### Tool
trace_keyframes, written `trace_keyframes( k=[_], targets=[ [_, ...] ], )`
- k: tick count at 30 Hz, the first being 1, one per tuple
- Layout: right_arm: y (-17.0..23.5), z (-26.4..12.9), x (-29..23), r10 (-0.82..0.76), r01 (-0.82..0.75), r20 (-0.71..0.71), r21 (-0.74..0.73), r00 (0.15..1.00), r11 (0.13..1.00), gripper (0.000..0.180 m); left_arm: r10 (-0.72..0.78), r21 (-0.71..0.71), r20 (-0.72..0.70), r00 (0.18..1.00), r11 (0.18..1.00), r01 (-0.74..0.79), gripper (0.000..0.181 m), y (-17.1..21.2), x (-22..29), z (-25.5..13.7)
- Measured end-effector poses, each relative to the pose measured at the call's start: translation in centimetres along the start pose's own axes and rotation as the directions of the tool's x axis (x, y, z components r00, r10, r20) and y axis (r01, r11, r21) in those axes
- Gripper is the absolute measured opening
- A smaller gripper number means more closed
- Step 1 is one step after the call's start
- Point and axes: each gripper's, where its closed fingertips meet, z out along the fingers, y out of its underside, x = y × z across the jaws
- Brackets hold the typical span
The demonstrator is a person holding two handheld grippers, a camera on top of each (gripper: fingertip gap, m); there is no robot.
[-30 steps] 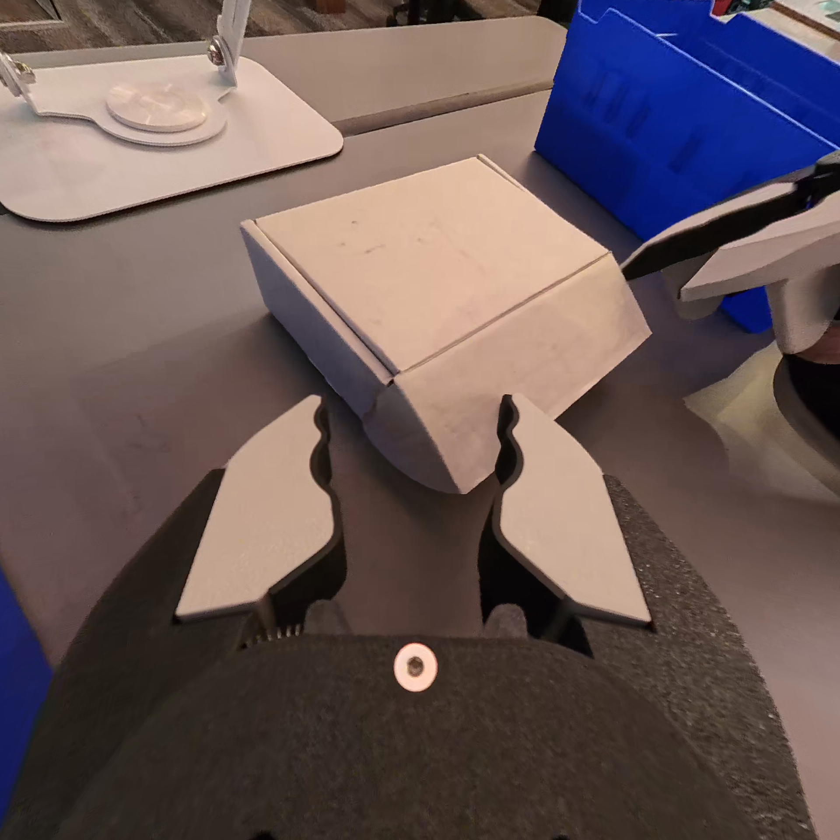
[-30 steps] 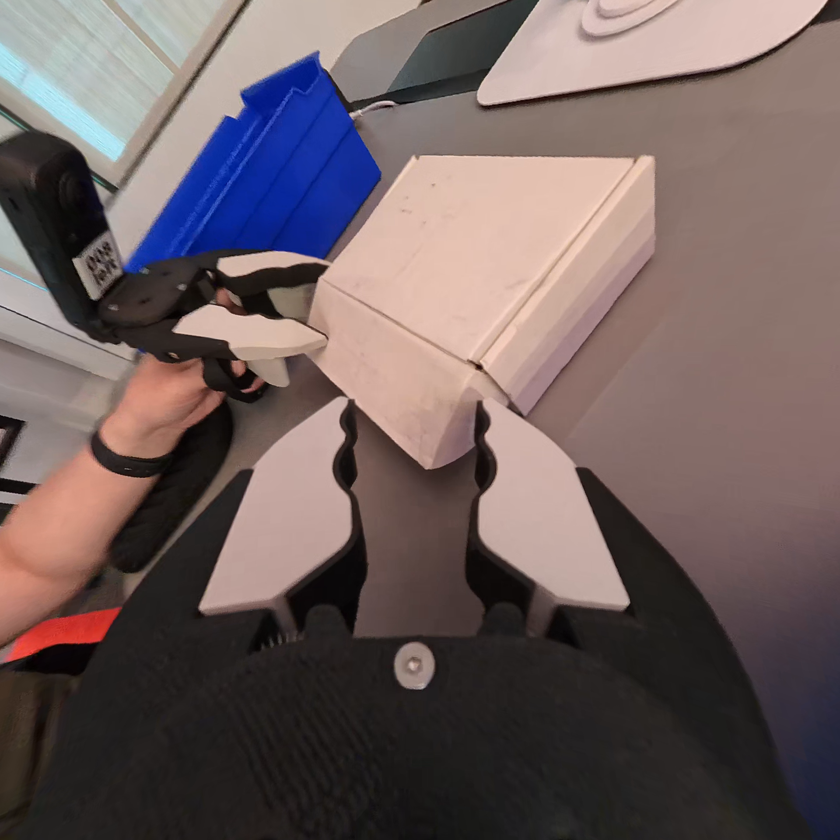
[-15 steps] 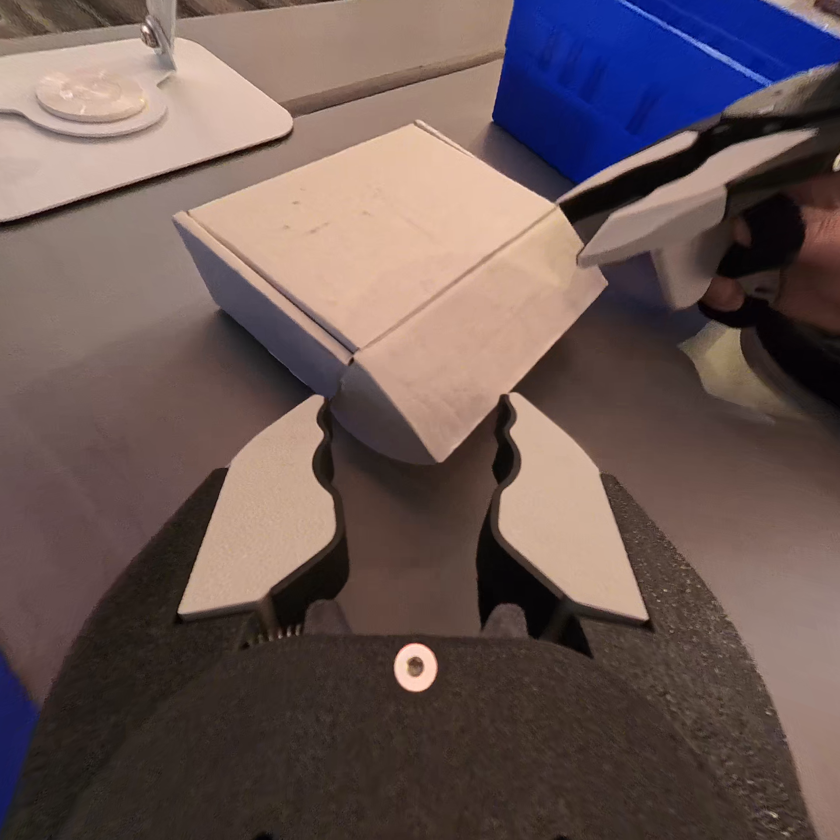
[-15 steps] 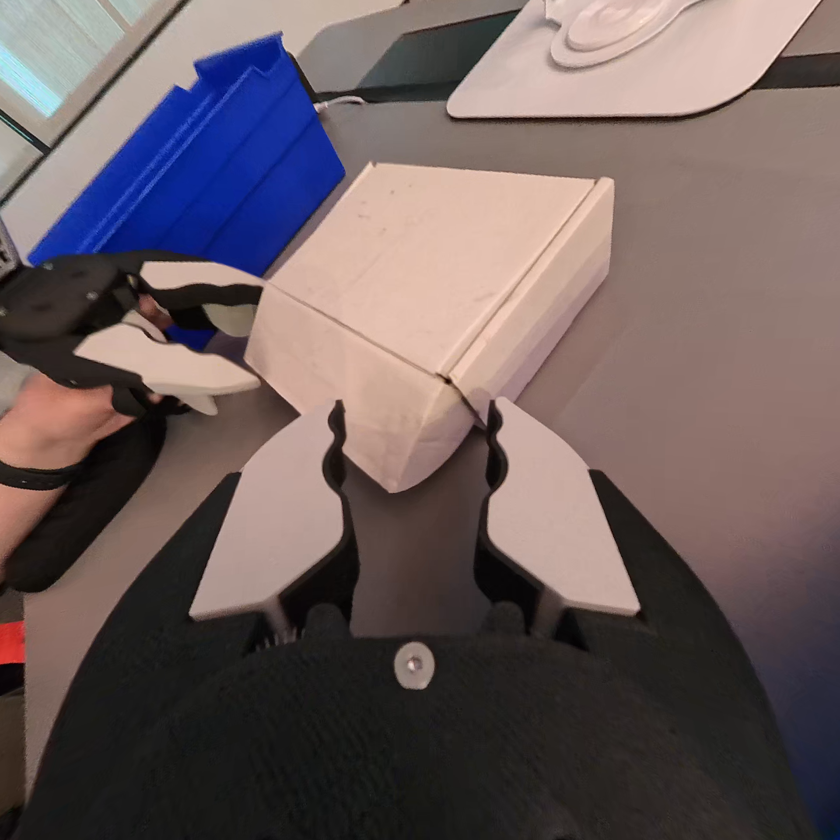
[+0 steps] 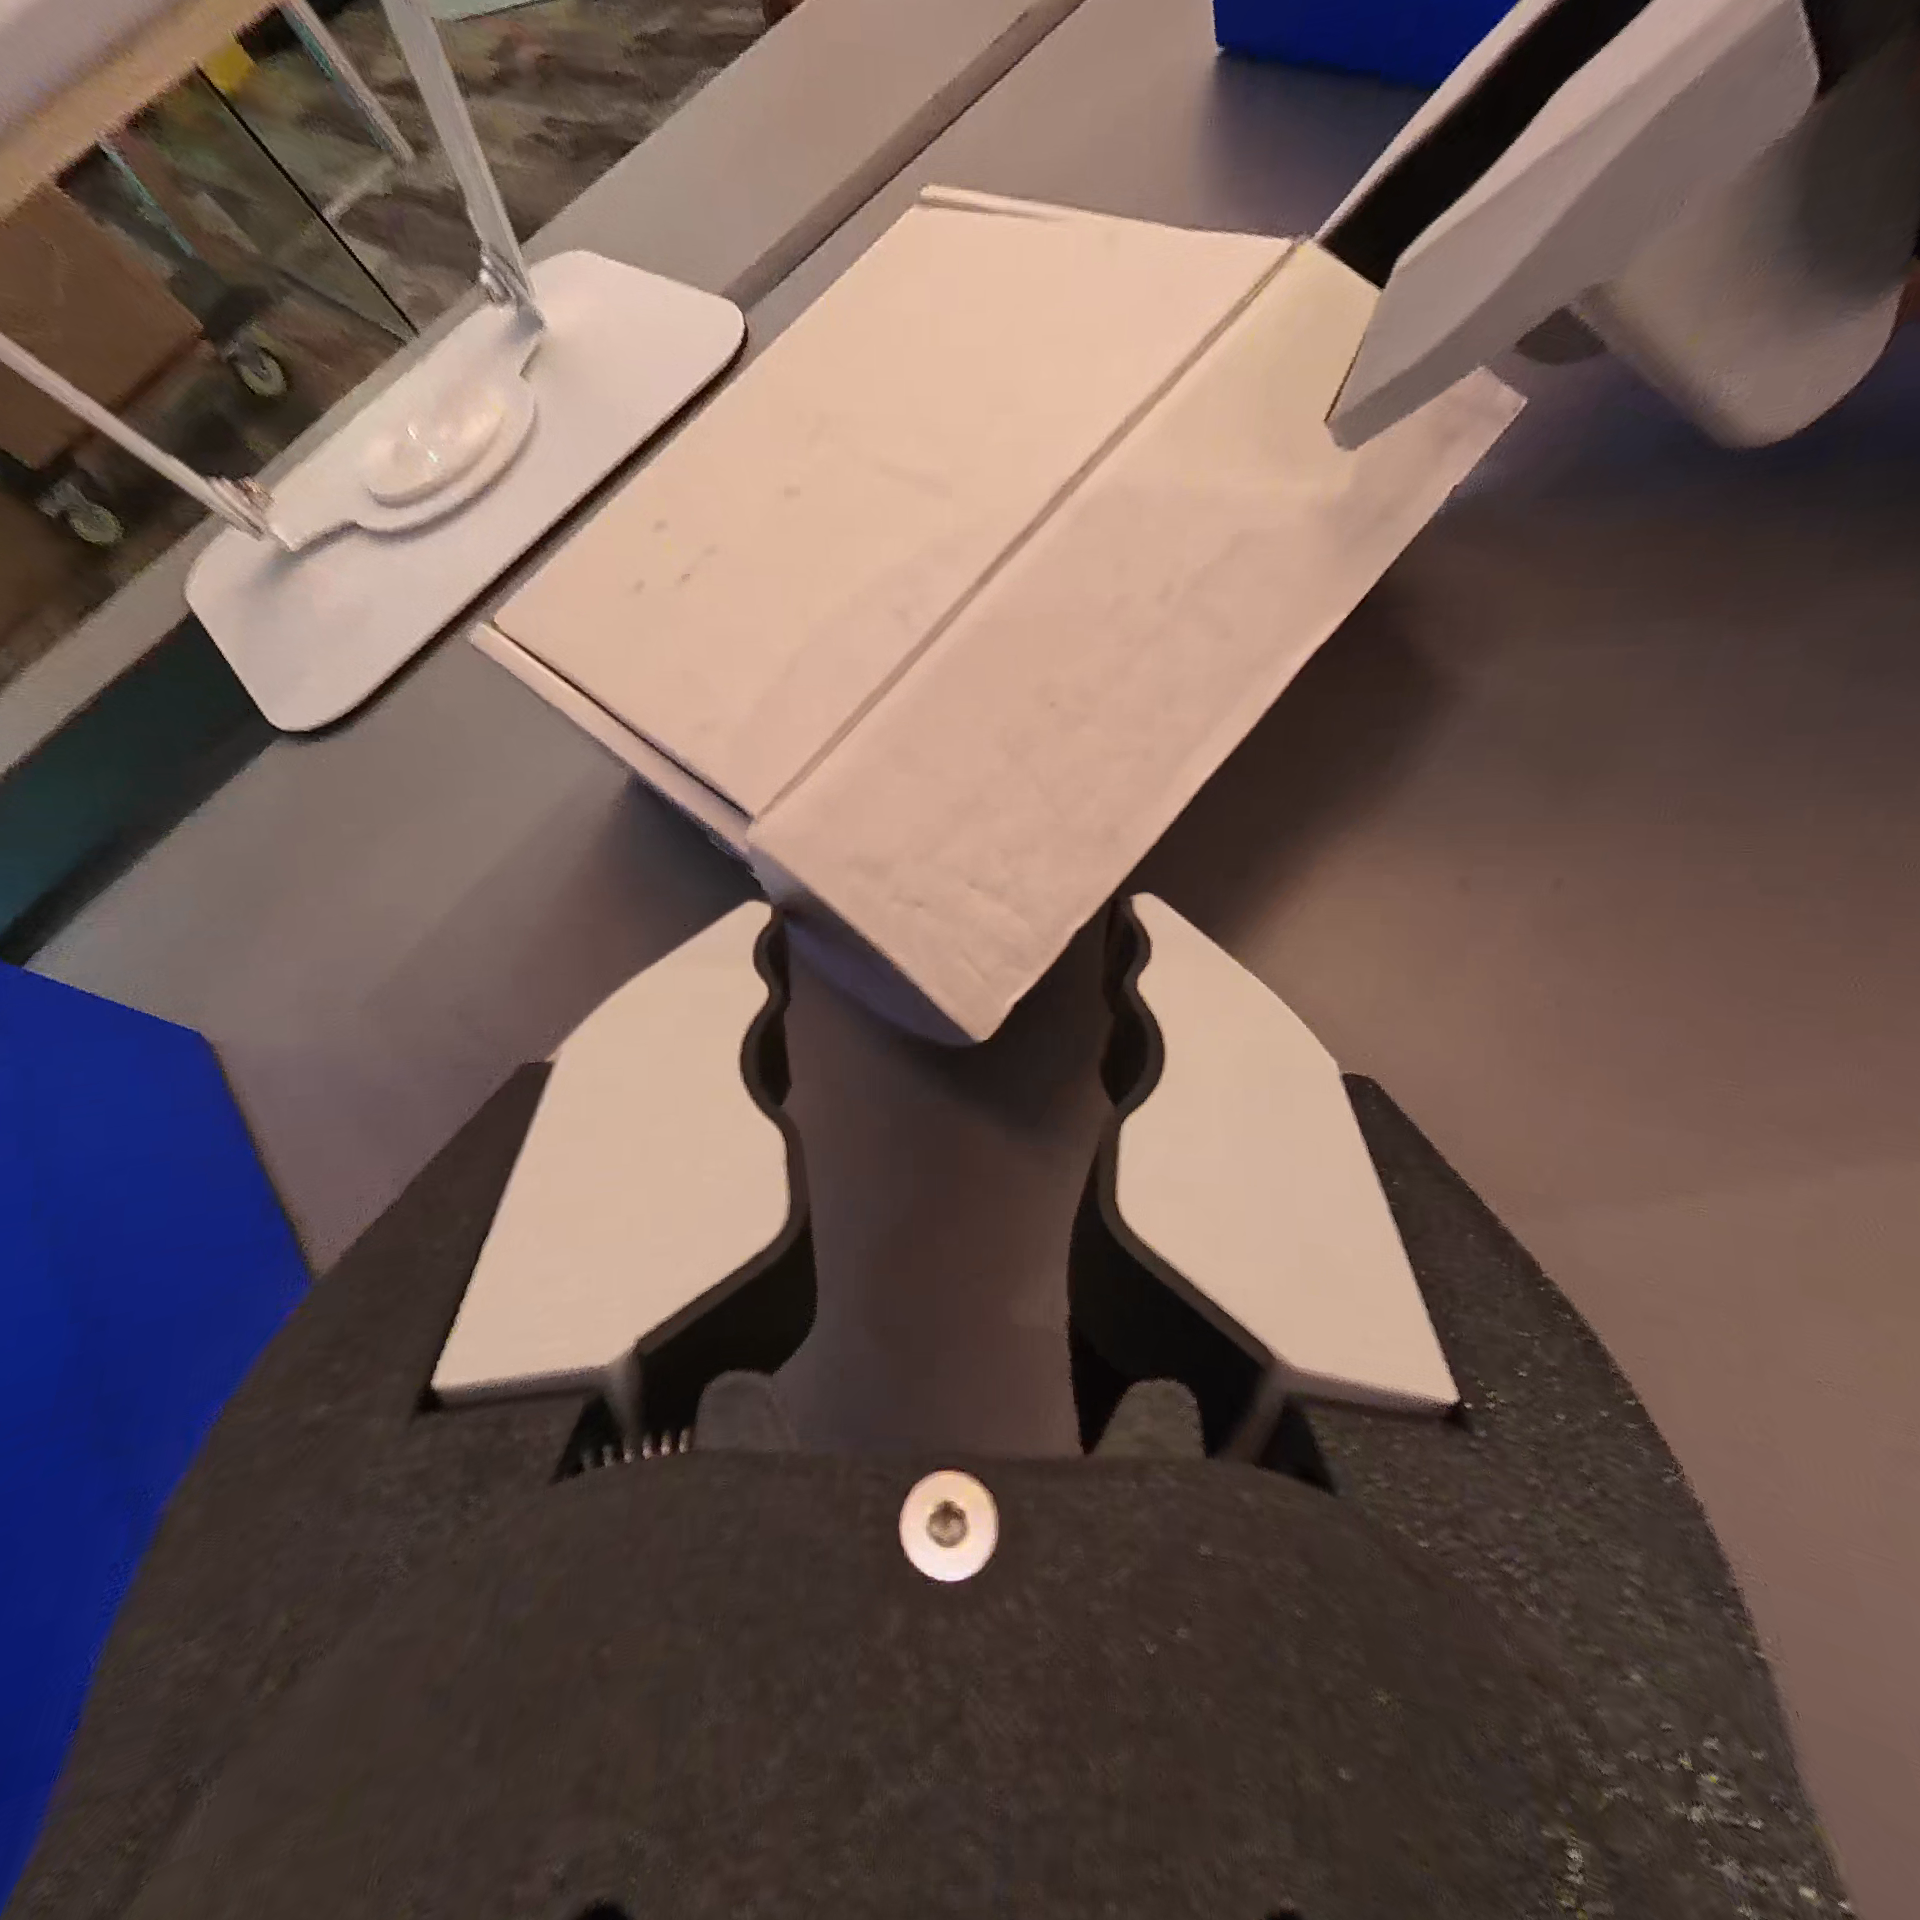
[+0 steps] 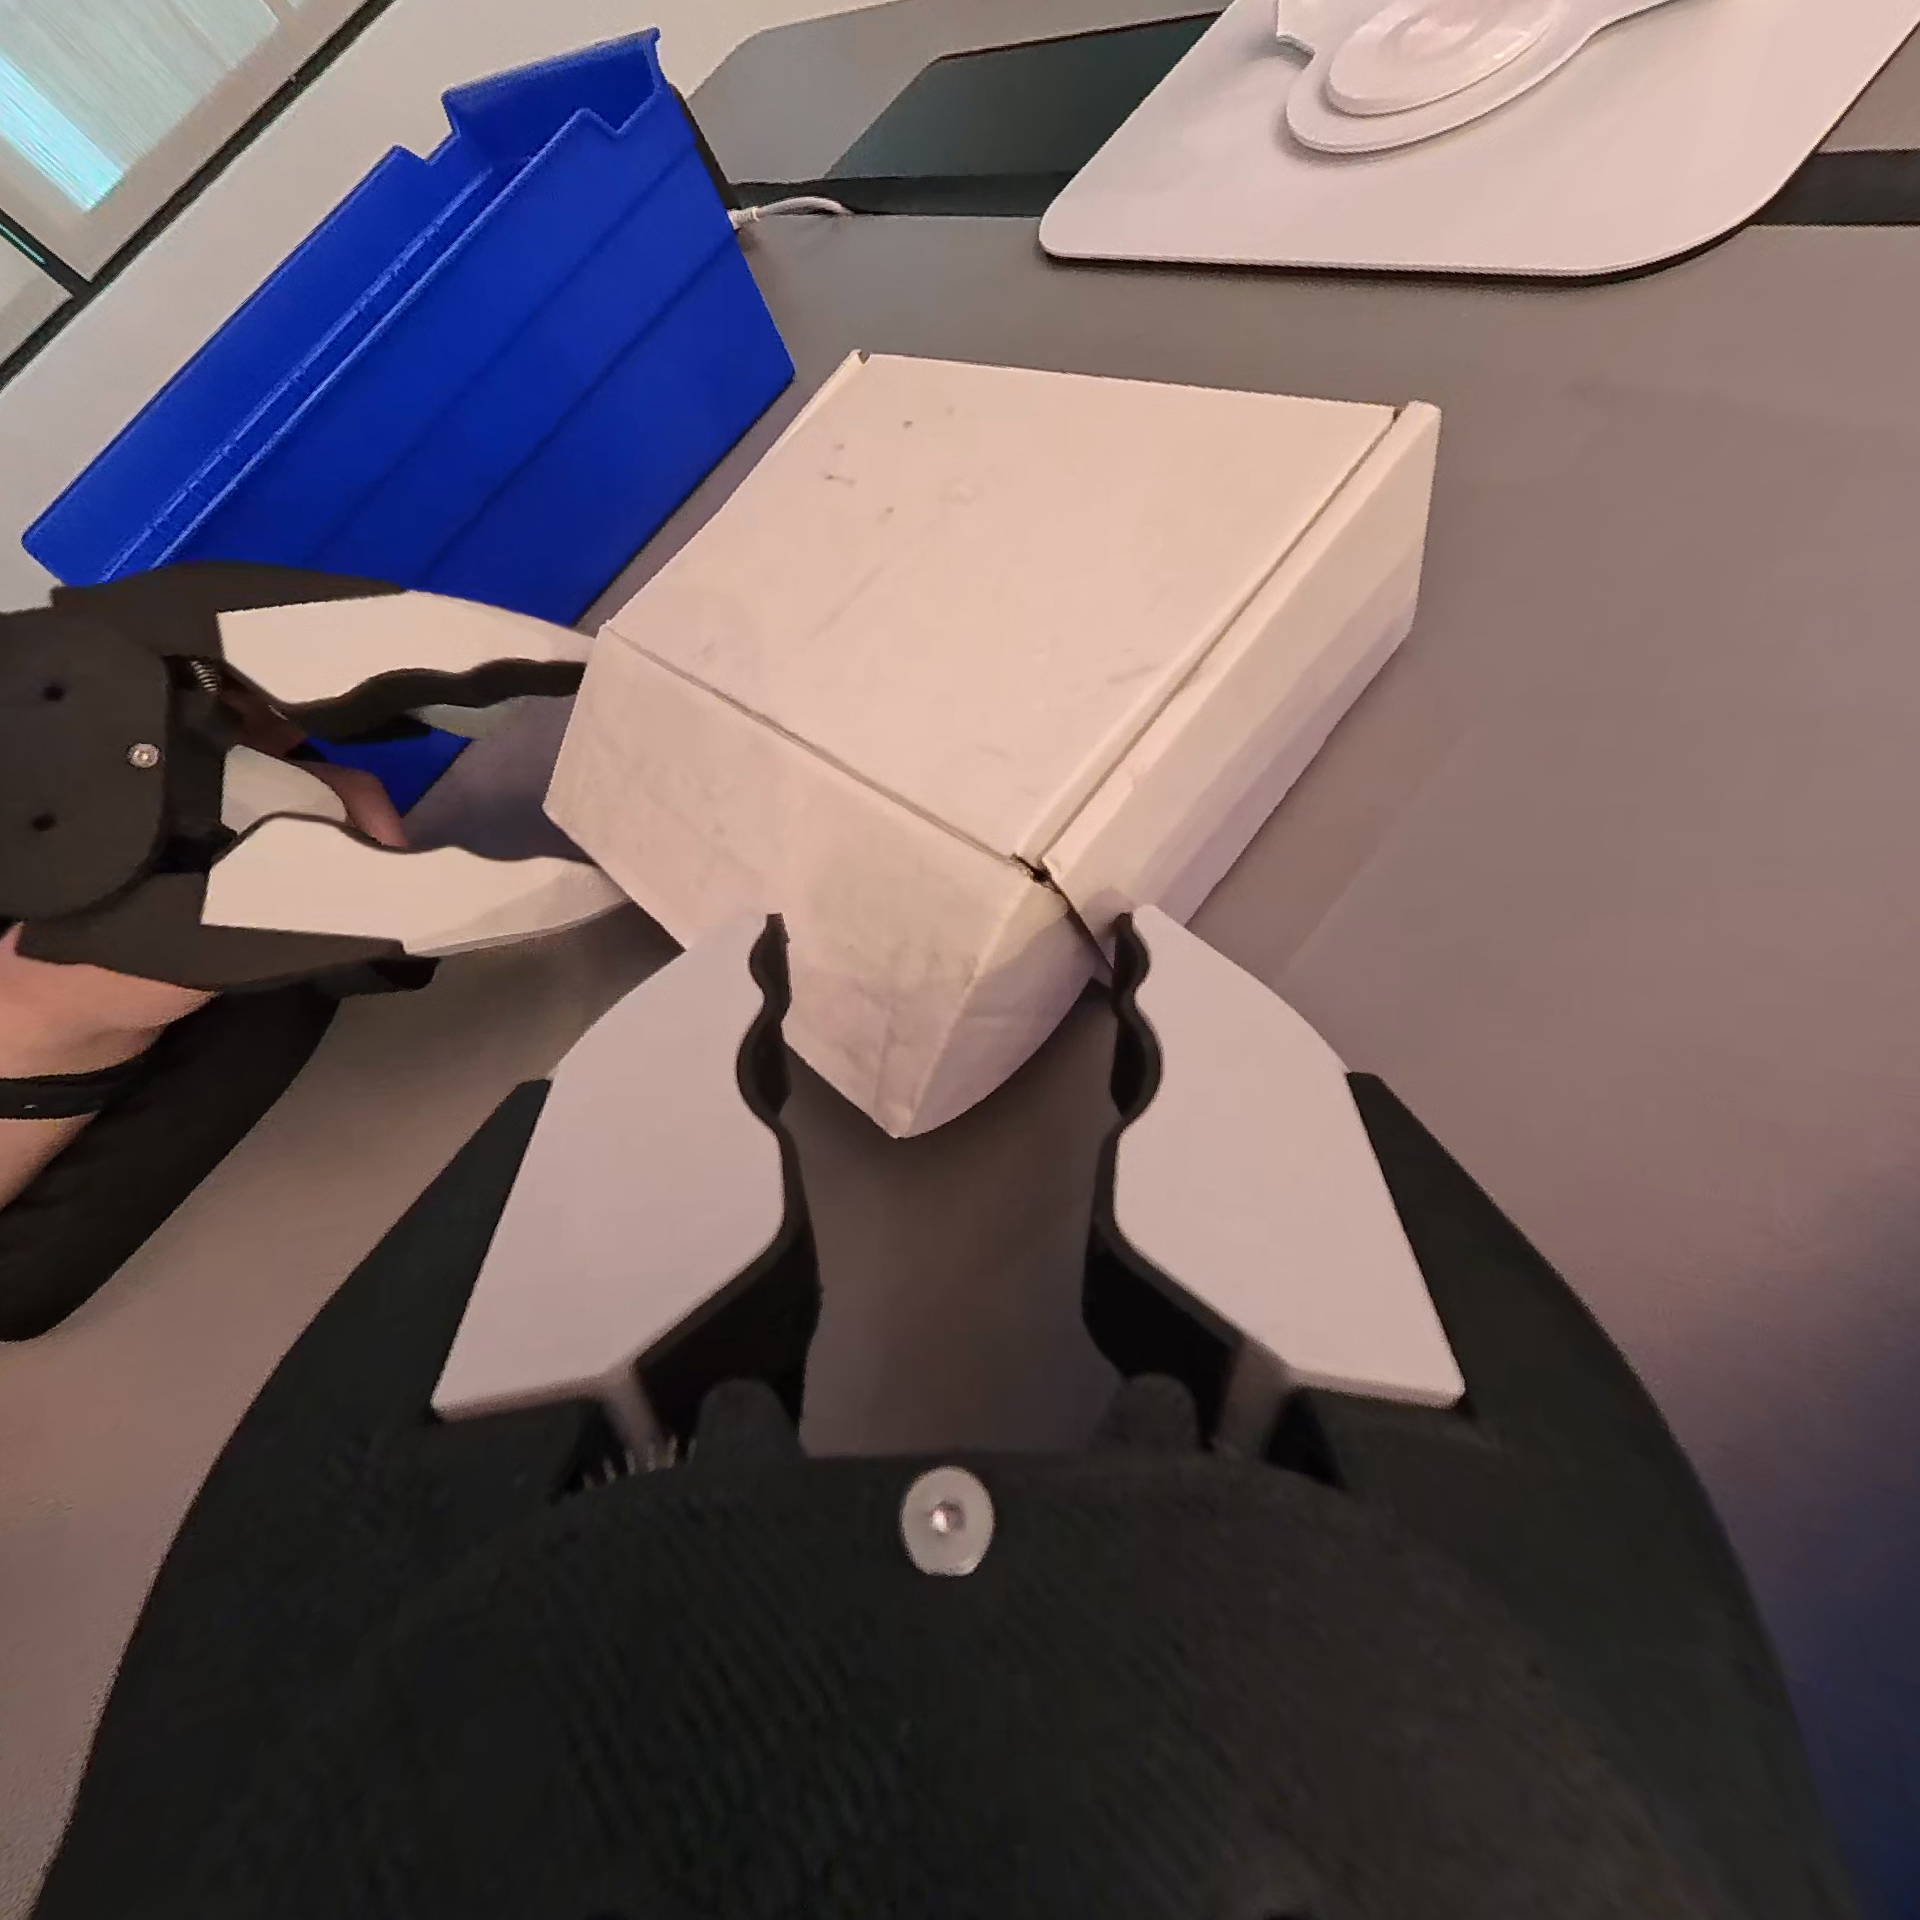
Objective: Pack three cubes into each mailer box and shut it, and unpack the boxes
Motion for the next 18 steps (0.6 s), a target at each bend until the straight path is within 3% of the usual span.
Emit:
trace_keyframes(
  k=[1, 10, 13, 18],
  targets=[
    [0.0, 0.0, 0.0, 0.0, 0.0, -0.002, -0.003, 1.0, 1.0, 0.061, -0.029, -0.013, -0.015, 0.999, 0.999, 0.029, 0.056, 0.3, 0.0, 0.1],
    [0.1, 0.0, 0.0, 0.003, -0.003, -0.005, -0.008, 1.0, 1.0, 0.063, -0.136, -0.045, -0.131, 0.982, 0.99, 0.131, 0.05, 0.7, 0.5, 0.4],
    [0.1, -0.2, 0.0, 0.004, -0.004, -0.015, -0.011, 1.0, 1.0, 0.064, -0.144, -0.042, -0.186, 0.972, 0.99, 0.138, 0.038, 0.5, 1.5, -0.3],
    [0.3, -0.2, -0.3, 0.029, -0.029, 0.001, -0.019, 1.0, 0.999, 0.064, -0.126, -0.038, -0.124, 0.984, 0.992, 0.122, 0.037, 0.6, 0.7, -0.4]
  ],
)
